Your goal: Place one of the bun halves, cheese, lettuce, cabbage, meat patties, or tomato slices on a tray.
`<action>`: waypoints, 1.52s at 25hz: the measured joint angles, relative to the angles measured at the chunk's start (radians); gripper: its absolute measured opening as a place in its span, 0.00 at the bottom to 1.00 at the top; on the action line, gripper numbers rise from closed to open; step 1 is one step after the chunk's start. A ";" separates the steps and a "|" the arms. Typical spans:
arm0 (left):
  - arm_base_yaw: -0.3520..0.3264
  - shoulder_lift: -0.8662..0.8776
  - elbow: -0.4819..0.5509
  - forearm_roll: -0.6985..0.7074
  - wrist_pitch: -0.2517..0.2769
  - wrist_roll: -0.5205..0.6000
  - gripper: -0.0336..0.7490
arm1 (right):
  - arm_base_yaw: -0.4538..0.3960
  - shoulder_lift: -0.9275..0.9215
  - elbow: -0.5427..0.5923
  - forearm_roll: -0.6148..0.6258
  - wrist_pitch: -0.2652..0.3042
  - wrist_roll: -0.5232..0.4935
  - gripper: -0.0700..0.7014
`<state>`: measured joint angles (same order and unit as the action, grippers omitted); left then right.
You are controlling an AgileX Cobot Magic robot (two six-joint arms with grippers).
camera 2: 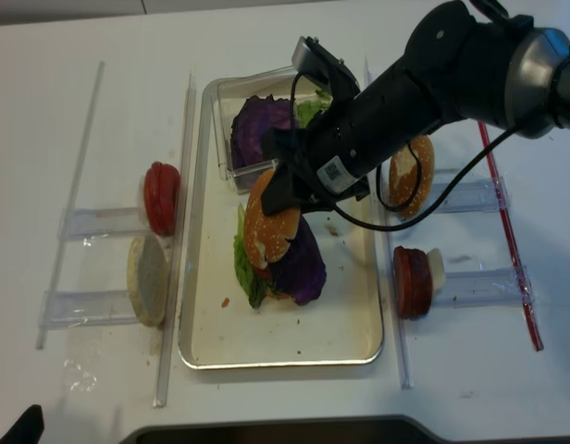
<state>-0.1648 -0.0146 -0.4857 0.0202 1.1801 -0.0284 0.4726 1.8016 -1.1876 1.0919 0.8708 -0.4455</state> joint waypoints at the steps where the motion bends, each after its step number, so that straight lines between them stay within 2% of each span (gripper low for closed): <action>1: 0.000 0.000 0.000 0.000 0.000 0.000 0.64 | 0.000 0.000 0.000 -0.016 0.002 0.009 0.37; 6: 0.000 0.000 0.000 0.000 0.000 0.000 0.65 | 0.000 0.000 0.000 -0.098 0.023 0.062 0.46; 11: 0.000 0.000 0.000 0.000 0.000 0.000 0.64 | 0.000 0.000 0.000 -0.112 0.030 0.072 0.68; 15: 0.000 0.000 0.000 0.000 0.000 0.000 0.64 | 0.000 0.000 -0.004 -0.144 0.041 0.075 0.77; 21: 0.000 0.000 0.000 0.000 0.000 0.000 0.65 | 0.000 0.000 -0.049 -0.296 0.064 0.181 0.79; 28: 0.000 0.000 0.000 0.000 0.000 0.000 0.64 | 0.000 0.000 -0.109 -0.465 0.134 0.301 0.79; 32: 0.000 0.000 0.000 0.000 0.000 0.000 0.65 | 0.000 0.000 -0.161 -0.513 0.191 0.349 0.79; 38: 0.000 0.000 0.000 0.000 0.000 0.000 0.64 | 0.000 0.001 -0.308 -0.675 0.324 0.514 0.79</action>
<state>-0.1648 -0.0146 -0.4857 0.0202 1.1801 -0.0284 0.4726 1.8022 -1.4954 0.4166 1.1950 0.0681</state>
